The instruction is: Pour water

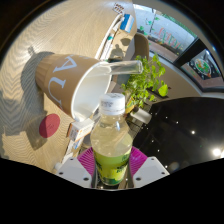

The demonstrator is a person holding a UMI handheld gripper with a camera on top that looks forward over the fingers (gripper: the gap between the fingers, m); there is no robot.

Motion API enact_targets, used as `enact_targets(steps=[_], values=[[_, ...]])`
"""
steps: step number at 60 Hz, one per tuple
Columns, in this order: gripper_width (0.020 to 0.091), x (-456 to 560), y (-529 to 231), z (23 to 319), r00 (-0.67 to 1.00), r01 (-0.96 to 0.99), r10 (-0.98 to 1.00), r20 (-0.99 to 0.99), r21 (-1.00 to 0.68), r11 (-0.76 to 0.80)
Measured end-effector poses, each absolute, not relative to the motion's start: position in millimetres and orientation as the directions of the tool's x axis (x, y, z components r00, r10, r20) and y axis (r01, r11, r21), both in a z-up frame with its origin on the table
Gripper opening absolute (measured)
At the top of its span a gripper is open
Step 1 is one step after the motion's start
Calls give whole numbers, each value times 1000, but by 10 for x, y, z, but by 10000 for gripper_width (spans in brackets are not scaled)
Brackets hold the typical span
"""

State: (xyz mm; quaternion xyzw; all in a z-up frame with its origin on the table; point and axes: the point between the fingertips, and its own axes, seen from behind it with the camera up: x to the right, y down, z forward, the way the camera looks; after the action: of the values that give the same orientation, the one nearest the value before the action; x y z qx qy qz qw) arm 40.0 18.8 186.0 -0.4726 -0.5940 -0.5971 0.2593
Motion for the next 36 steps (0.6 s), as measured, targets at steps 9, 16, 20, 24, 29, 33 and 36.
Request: enact_targets(steps=[9, 16, 20, 24, 29, 33, 36], values=[[406, 407, 133, 1943, -277, 924, 260, 925, 330, -193], [409, 402, 39, 2100, 4, 970, 238, 971, 54, -239], [409, 394, -2, 2195, 228, 953, 242, 943, -165, -255], [411, 313, -52, 2311, 438, 890, 217, 873, -388, -238], [411, 376, -81, 2390, 644, 761, 195, 740, -593, -262], [410, 449, -74, 2323, 778, 627, 186, 600, -720, -299], [410, 497, -37, 2222, 857, 516, 183, 482, -790, -331]])
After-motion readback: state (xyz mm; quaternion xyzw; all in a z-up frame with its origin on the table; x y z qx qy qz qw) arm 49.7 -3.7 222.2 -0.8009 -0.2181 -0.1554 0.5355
